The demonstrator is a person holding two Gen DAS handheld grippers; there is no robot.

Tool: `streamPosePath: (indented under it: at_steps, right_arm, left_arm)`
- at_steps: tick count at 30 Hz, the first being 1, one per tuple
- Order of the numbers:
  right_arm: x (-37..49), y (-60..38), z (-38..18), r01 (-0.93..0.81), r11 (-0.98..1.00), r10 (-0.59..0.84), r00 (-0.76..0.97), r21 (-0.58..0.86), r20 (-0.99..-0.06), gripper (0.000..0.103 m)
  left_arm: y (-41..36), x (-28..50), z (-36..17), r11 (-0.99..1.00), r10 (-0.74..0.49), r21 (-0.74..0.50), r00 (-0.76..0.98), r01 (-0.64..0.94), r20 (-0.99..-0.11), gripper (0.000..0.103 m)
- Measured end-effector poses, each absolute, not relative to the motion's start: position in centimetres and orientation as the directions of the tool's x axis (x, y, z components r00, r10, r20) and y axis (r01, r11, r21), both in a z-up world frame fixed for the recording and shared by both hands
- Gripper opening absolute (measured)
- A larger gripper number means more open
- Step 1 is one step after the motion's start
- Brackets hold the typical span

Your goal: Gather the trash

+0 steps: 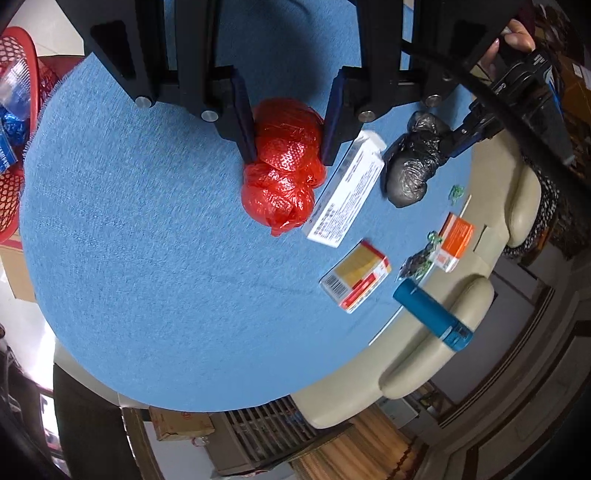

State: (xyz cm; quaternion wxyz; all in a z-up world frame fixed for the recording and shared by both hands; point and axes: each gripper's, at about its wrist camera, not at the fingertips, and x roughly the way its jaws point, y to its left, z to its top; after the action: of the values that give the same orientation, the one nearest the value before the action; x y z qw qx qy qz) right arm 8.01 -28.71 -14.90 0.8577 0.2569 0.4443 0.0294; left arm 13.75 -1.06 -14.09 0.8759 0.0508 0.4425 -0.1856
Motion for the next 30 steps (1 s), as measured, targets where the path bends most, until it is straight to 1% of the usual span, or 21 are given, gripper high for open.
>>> streamPosePath:
  at_steps: [4, 6, 8, 13, 19, 28, 29, 30]
  right_arm:
    - [7.4, -28.1, -14.7, 0.175, 0.873, 0.275, 0.593, 0.454, -0.757, 0.037]
    - [7.0, -27.9, -14.5, 0.173, 0.877, 0.273, 0.586, 0.447, -0.763, 0.037]
    - [6.7, -27.8, -14.5, 0.175, 0.879, 0.274, 0.577, 0.444, -0.770, 0.037]
    - [6.0, -27.4, -14.8, 0.195, 0.880, 0.272, 0.540, 0.433, -0.796, 0.037]
    - [5.6, -27.1, -15.7, 0.231, 0.884, 0.254, 0.492, 0.407, -0.832, 0.038]
    - [5.7, -26.7, -15.8, 0.225, 0.897, 0.232, 0.493, 0.380, -0.839, 0.038]
    - [5.8, -26.7, -15.8, 0.225, 0.898, 0.231, 0.493, 0.379, -0.839, 0.038]
    - [5.8, -26.7, -15.8, 0.224, 0.898, 0.231, 0.493, 0.379, -0.839, 0.038]
  left_arm:
    - [-0.2, 12.1, -13.5, 0.932, -0.272, -0.070, 0.557, 0.356, -0.785, 0.018]
    - [0.1, 11.3, -13.4, 0.933, -0.269, -0.067, 0.561, 0.354, -0.783, 0.014]
    - [0.2, 10.6, -13.3, 0.934, -0.257, -0.051, 0.569, 0.353, -0.781, 0.013]
    - [-0.1, 9.4, -13.5, 0.932, -0.244, -0.029, 0.566, 0.361, -0.788, 0.013]
    - [-0.5, 8.9, -14.3, 0.928, -0.244, -0.030, 0.542, 0.372, -0.804, 0.013]
    - [-0.1, 9.0, -15.2, 0.931, -0.243, -0.046, 0.523, 0.362, -0.817, 0.014]
    - [-0.1, 9.0, -15.2, 0.931, -0.244, -0.047, 0.521, 0.362, -0.818, 0.015]
    - [-0.1, 9.0, -15.3, 0.931, -0.244, -0.048, 0.520, 0.361, -0.818, 0.018]
